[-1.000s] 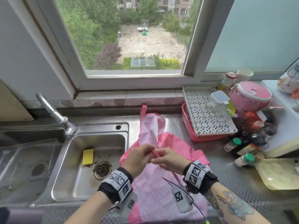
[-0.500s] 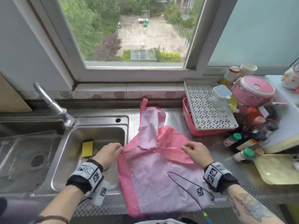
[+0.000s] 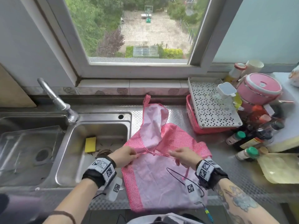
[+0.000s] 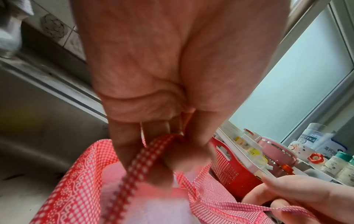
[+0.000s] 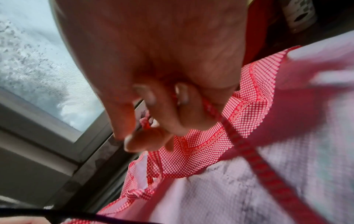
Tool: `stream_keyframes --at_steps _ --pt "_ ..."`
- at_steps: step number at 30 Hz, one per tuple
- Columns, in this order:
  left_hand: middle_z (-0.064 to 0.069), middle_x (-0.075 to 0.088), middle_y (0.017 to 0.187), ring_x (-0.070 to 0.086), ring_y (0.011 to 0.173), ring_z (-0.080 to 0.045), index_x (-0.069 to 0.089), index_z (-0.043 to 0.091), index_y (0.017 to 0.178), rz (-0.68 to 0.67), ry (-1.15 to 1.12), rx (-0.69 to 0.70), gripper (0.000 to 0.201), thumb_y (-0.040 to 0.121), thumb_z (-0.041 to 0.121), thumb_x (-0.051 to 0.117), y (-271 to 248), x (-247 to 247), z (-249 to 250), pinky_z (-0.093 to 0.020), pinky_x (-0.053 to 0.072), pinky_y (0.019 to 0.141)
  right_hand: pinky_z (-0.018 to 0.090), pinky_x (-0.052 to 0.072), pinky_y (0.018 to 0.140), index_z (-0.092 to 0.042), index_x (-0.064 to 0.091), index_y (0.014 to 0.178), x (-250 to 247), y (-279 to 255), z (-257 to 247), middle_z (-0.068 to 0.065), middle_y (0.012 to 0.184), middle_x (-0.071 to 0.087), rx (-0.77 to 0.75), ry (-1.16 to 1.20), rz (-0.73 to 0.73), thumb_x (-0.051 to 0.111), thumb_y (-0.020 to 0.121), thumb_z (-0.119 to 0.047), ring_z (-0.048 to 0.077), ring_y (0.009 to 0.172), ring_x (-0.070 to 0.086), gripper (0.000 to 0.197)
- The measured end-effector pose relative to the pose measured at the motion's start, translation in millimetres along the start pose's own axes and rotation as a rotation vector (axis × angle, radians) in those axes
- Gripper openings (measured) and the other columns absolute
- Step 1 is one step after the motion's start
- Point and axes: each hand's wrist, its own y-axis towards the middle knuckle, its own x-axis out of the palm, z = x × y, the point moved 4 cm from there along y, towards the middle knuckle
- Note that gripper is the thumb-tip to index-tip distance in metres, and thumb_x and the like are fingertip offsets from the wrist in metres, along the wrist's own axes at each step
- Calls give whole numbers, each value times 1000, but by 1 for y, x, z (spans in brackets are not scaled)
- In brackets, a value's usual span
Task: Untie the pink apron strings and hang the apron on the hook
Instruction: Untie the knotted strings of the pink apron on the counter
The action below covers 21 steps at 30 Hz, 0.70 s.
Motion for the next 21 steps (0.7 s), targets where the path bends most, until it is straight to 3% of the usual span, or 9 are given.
stream_keyframes --at_steps 2,5,7,9,12,14,16,18,21 --pt "3 56 66 44 49 -11 66 22 84 -4 74 3 20 90 34 51 0 4 2 -23 37 45 20 30 37 -1 72 86 4 0 1 -4 46 55 5 -151 -44 64 88 -31 7 35 38 31" --pt "3 57 68 44 52 -11 67 19 85 43 4 10 23 90 36 52 0 4 6 -24 38 47 21 38 44 -7 70 83 9 -1 -2 -6 48 57 -45 -78 -62 59 92 -21 6 39 47 20" --pt "-2 65 87 56 68 -12 67 17 88 127 -77 82 23 89 35 53 -1 0 11 -27 50 65 20 46 56 -11 66 83 9 -4 -8 -5 67 64 -112 3 -34 54 95 -19 4 55 58 18" --pt "3 63 116 60 98 -8 66 14 81 226 -252 195 21 89 31 55 -3 -6 19 -30 50 90 25 51 75 -7 67 91 6 -6 -16 -6 92 63 -192 157 17 56 93 -20 4 78 60 18" --pt "0 67 118 65 100 -9 60 14 76 247 -642 308 18 91 20 54 -6 -13 35 -25 50 86 39 41 102 3 61 115 6 -10 -36 6 115 58 -287 566 -20 54 84 -27 20 107 53 44" --pt "-10 72 88 69 82 -22 57 11 79 252 -840 339 17 93 18 50 -6 -16 48 -29 54 78 36 44 101 8 60 109 11 -14 -55 17 113 64 -365 772 -107 53 83 -26 28 109 58 44" --pt "-5 63 66 60 62 -24 58 9 80 268 -934 342 20 95 16 47 -2 -18 60 -33 52 68 31 53 86 2 62 84 15 -18 -73 18 93 72 -416 822 -139 54 81 -25 28 95 68 29" --pt "-1 55 61 50 56 -19 61 9 82 279 -908 328 21 95 15 46 5 -16 69 -33 47 63 29 53 69 -9 64 69 22 -19 -86 7 68 71 -436 782 -120 60 77 -27 20 69 69 21" --pt "-3 54 67 52 54 -13 65 10 95 226 -915 333 21 95 8 44 10 -10 79 -26 53 60 25 50 55 -4 62 73 27 -12 -89 -2 55 62 -429 798 11 67 73 -28 14 51 57 24"
